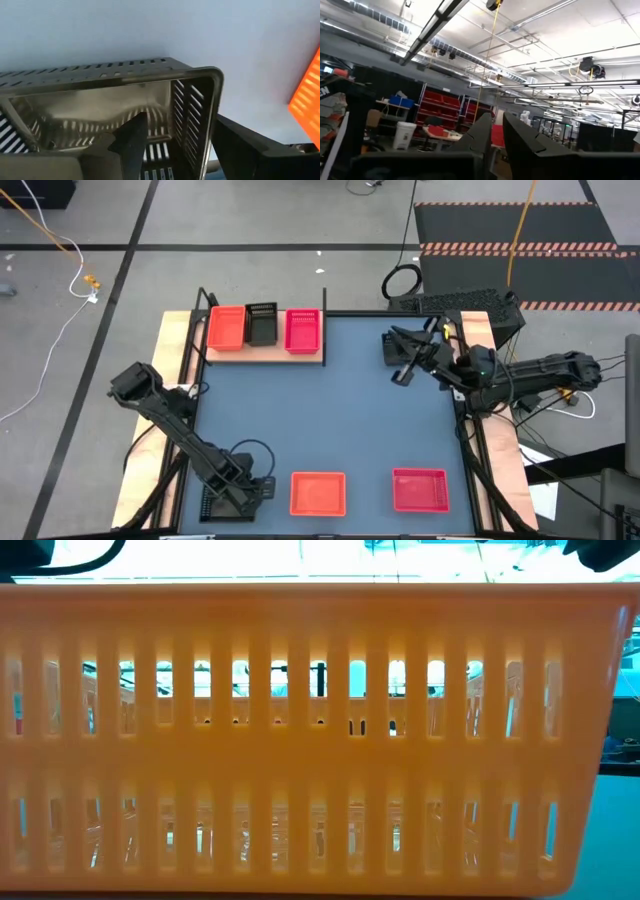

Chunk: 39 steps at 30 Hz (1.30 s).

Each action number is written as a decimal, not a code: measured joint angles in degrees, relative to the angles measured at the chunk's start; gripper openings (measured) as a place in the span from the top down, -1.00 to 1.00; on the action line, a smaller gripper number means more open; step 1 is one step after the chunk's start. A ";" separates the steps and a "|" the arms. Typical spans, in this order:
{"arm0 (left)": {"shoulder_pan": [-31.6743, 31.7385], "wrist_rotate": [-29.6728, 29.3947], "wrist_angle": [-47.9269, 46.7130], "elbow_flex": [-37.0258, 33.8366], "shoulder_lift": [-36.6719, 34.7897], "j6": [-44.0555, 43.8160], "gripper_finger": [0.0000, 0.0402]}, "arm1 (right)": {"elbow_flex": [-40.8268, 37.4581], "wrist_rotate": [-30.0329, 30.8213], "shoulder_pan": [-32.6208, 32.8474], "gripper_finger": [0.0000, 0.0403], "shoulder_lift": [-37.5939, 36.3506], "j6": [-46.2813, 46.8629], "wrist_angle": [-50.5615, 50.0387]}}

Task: Stack baskets on shelf by color
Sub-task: Stack the bottom left black bin on top of the other black bin on the shelf

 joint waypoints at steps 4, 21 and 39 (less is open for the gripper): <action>0.54 0.09 0.02 0.00 -0.02 1.92 0.20 | 0.00 -0.01 -0.12 0.78 0.00 0.09 -0.03; 1.21 -4.14 -0.57 0.07 -0.07 15.47 0.61 | 0.00 -0.15 -0.05 0.78 0.00 2.10 -0.11; 5.69 -0.03 -0.72 0.37 -4.98 41.56 0.95 | 0.00 -0.17 -0.05 0.78 -0.02 2.10 -1.99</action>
